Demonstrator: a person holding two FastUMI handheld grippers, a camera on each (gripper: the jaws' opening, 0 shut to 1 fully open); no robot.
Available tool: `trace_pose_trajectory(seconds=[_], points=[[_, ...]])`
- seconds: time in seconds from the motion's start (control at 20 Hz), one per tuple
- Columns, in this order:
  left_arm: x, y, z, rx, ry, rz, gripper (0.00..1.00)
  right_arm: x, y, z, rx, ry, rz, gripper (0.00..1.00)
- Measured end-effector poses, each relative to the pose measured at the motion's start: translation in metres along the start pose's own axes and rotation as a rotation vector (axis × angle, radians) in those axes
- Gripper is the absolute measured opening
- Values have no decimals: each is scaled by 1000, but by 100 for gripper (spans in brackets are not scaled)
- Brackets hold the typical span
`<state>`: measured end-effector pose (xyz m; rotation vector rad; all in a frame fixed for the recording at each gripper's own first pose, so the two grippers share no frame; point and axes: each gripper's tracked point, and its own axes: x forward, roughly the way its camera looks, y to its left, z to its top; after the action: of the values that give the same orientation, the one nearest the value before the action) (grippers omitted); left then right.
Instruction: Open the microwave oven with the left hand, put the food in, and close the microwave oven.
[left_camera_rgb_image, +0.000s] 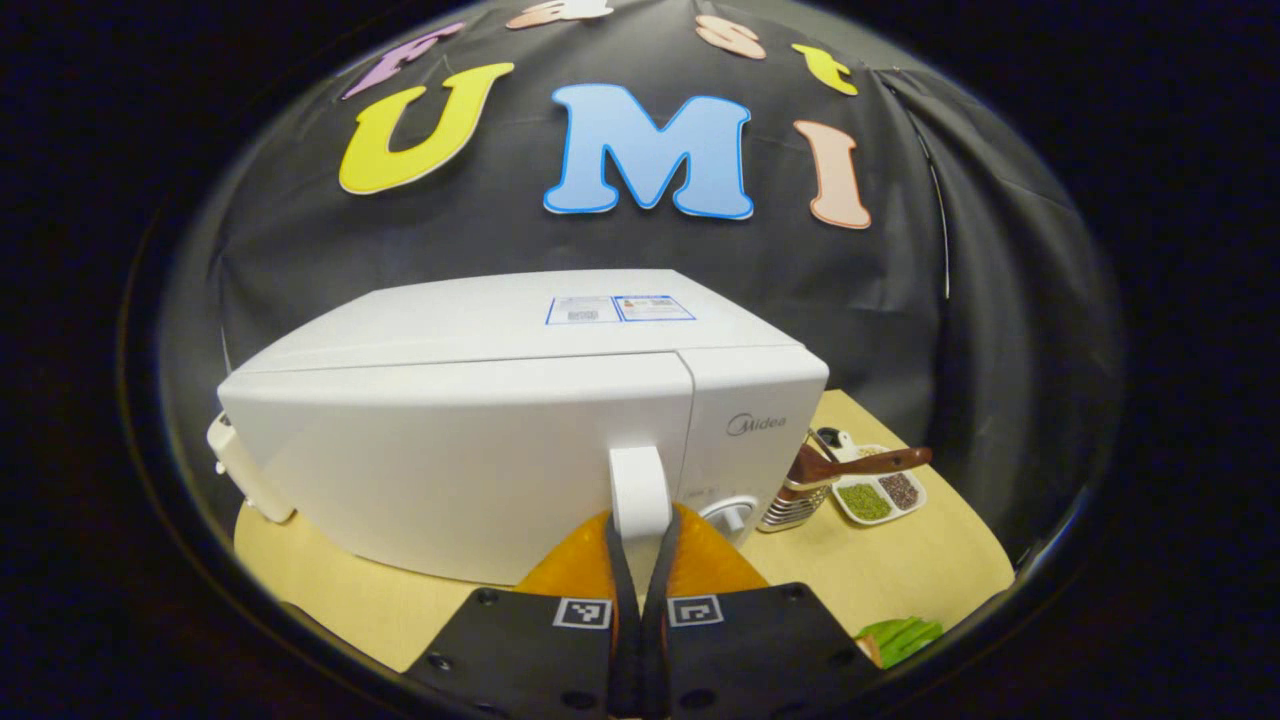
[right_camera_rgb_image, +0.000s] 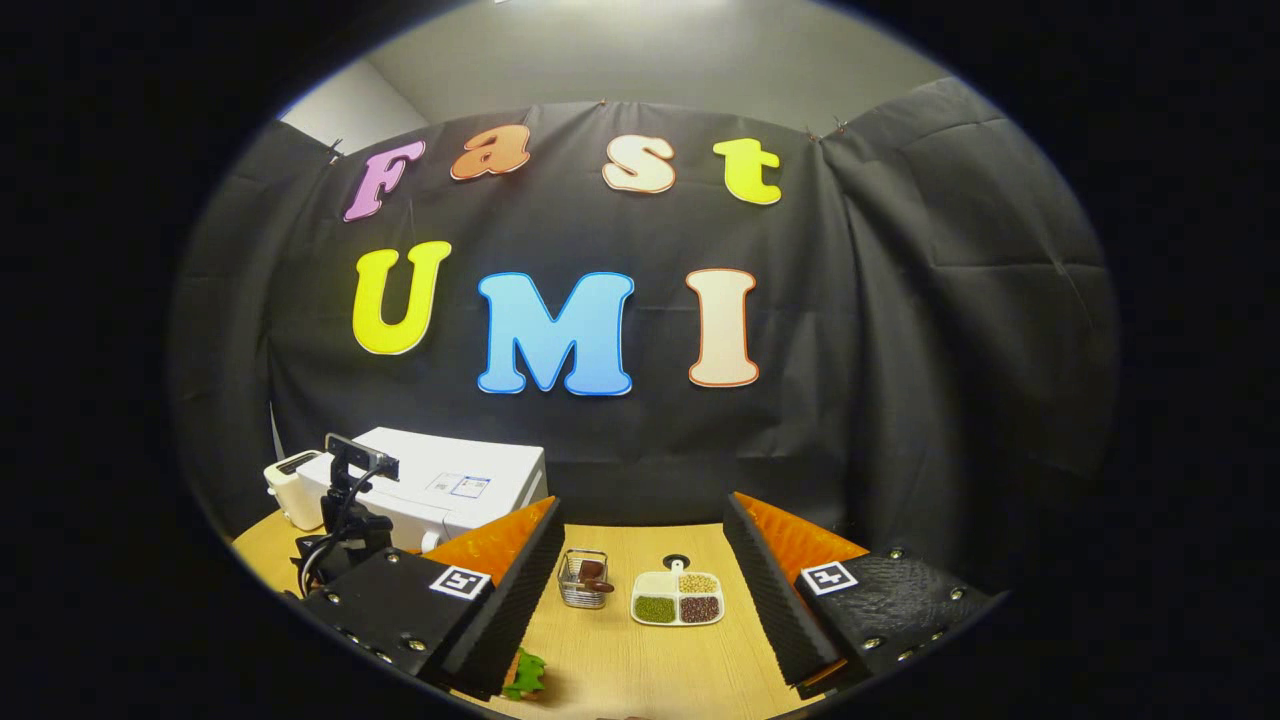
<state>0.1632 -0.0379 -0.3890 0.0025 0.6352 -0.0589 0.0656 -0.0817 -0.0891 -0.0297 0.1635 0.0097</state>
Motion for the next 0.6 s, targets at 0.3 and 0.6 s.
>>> trace_pose_trajectory(seconds=[0.3,0.6], points=[[-51,0,-27,27,-6,-66,6,-12,0,-3,15,-3,-15,97],[-115,14,-59,54,15,-128,6,-21,35,-3,22,6,55,97]])
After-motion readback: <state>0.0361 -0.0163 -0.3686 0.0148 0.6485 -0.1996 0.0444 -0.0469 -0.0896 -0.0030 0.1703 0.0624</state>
